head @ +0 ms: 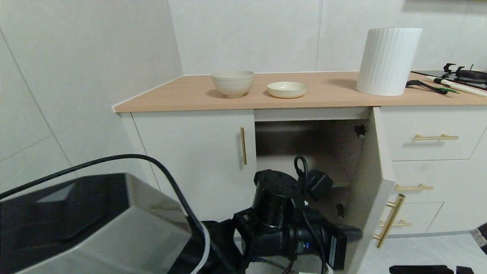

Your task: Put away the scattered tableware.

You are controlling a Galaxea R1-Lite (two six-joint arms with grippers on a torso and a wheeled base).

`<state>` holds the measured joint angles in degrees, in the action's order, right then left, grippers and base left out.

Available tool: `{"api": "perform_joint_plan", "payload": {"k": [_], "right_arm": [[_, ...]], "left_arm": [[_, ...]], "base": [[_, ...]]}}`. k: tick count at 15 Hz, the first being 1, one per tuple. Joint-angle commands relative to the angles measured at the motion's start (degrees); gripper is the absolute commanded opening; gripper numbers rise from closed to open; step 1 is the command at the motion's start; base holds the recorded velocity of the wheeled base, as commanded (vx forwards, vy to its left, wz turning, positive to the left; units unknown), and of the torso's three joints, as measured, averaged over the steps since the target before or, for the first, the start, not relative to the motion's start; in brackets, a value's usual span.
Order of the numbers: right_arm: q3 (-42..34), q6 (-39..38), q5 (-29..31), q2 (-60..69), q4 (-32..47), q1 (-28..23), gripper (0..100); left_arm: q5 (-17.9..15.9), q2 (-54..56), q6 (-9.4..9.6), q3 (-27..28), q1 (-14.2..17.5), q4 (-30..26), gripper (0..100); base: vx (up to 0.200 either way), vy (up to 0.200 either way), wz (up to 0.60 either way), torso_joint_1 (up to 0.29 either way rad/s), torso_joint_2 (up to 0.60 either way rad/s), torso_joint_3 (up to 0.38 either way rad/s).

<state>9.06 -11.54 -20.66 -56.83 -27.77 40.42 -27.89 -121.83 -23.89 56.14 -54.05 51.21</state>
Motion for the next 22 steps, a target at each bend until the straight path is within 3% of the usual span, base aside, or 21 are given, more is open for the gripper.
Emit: {"api": "perform_joint_plan", "payload": {"k": [1, 2, 5, 7, 9, 12, 15, 18, 21, 22], "right_arm": [[1.23, 0.03, -3.51, 8.40, 5.45, 3.96, 100], [1.75, 0.03, -4.21, 8.49, 6.76, 3.96, 100], [2.98, -0.06, -2.80, 5.59, 6.85, 3.26, 100], [5.97, -0.06, 3.17, -1.18, 6.76, 1.24, 100], [9.75, -0.06, 8.71, -7.33, 6.68, 1.06, 100], [21.18, 0.29, 13.28, -18.23, 6.41, -2.81, 100], [33.22, 0.38, 13.72, -26.05, 7.03, -3.07, 100], [41.83, 0.38, 16.88, -30.00, 11.51, -3.07, 100], [49.04, -0.06, 17.24, -30.44, 18.72, -3.07, 100], [49.39, -0.76, 17.59, -30.62, 19.95, -3.16, 100]], "left_arm": [[-4.98, 9.42, 0.08, -7.53, -0.26, 0.82, 0], [-1.29, 8.63, 0.08, -8.06, 3.08, 0.91, 0], [5.04, 10.12, 0.16, -11.75, 9.93, 1.17, 0], [7.15, 15.13, 0.34, -16.15, 14.15, 1.61, 0], [7.33, 21.90, 1.48, -20.63, 18.37, 1.35, 0], [7.24, 32.18, 5.52, -30.03, 30.41, 1.17, 0], [7.15, 37.28, 5.88, -30.21, 40.52, -1.38, 0], [7.15, 40.18, 5.88, -23.62, 44.03, -9.73, 0], [7.15, 42.47, 5.96, -19.49, 44.12, -17.64, 0], [7.15, 42.64, 6.05, -17.82, 43.68, -20.54, 100]], "base": [[0.000, 0.000, 0.00, 0.000, 0.00, 0.000], [0.000, 0.000, 0.00, 0.000, 0.00, 0.000], [0.000, 0.000, 0.00, 0.000, 0.00, 0.000], [0.000, 0.000, 0.00, 0.000, 0.00, 0.000], [0.000, 0.000, 0.00, 0.000, 0.00, 0.000], [0.000, 0.000, 0.00, 0.000, 0.00, 0.000], [0.000, 0.000, 0.00, 0.000, 0.00, 0.000], [0.000, 0.000, 0.00, 0.000, 0.00, 0.000], [0.000, 0.000, 0.00, 0.000, 0.00, 0.000], [0.000, 0.000, 0.00, 0.000, 0.00, 0.000]]}}
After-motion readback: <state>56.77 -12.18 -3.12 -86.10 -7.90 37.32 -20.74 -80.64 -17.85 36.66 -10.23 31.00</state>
